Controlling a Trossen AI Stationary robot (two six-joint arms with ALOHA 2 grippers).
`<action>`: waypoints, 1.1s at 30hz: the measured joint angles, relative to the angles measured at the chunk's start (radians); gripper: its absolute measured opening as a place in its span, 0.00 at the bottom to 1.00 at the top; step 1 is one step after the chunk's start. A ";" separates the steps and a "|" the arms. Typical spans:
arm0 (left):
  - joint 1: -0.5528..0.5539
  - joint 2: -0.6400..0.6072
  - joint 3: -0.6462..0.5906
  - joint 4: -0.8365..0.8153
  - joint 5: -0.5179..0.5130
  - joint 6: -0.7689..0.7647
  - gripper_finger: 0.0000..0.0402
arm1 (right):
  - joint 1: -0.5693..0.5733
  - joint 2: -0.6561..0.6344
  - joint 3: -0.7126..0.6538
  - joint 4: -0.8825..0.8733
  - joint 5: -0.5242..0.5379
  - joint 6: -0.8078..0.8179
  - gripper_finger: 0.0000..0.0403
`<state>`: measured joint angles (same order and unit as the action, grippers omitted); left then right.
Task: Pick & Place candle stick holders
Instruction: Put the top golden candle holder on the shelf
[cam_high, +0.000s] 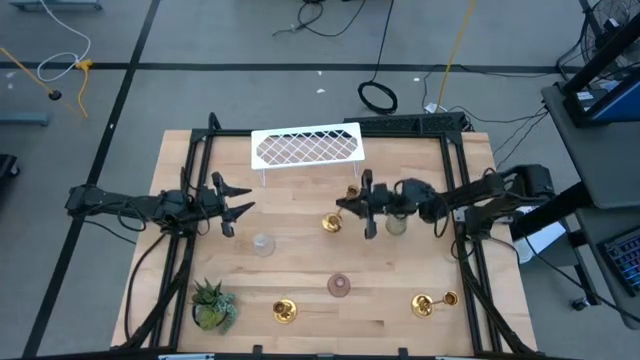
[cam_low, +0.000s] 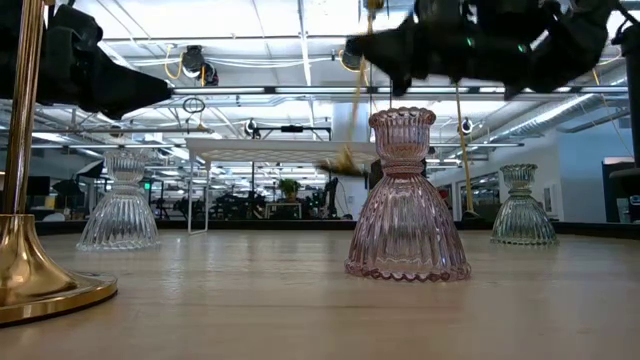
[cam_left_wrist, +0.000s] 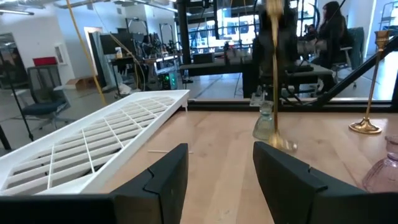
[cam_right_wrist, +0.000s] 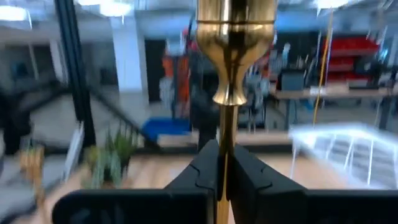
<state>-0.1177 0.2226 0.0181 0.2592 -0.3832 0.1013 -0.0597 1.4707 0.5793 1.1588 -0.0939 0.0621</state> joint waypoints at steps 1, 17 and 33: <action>0.000 0.000 0.000 0.000 0.000 0.000 0.47 | -0.012 -0.020 0.022 -0.017 -0.024 0.022 0.02; 0.000 0.000 0.000 -0.001 0.000 -0.002 0.47 | -0.356 -0.133 0.507 -0.722 -0.140 -0.101 0.02; 0.000 0.000 0.000 -0.001 -0.002 -0.002 0.47 | -0.616 0.041 0.506 -0.622 -0.201 -0.046 0.02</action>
<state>-0.1177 0.2226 0.0181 0.2587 -0.3851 0.0994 -0.6762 1.5118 1.0851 0.5367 -0.2952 0.0165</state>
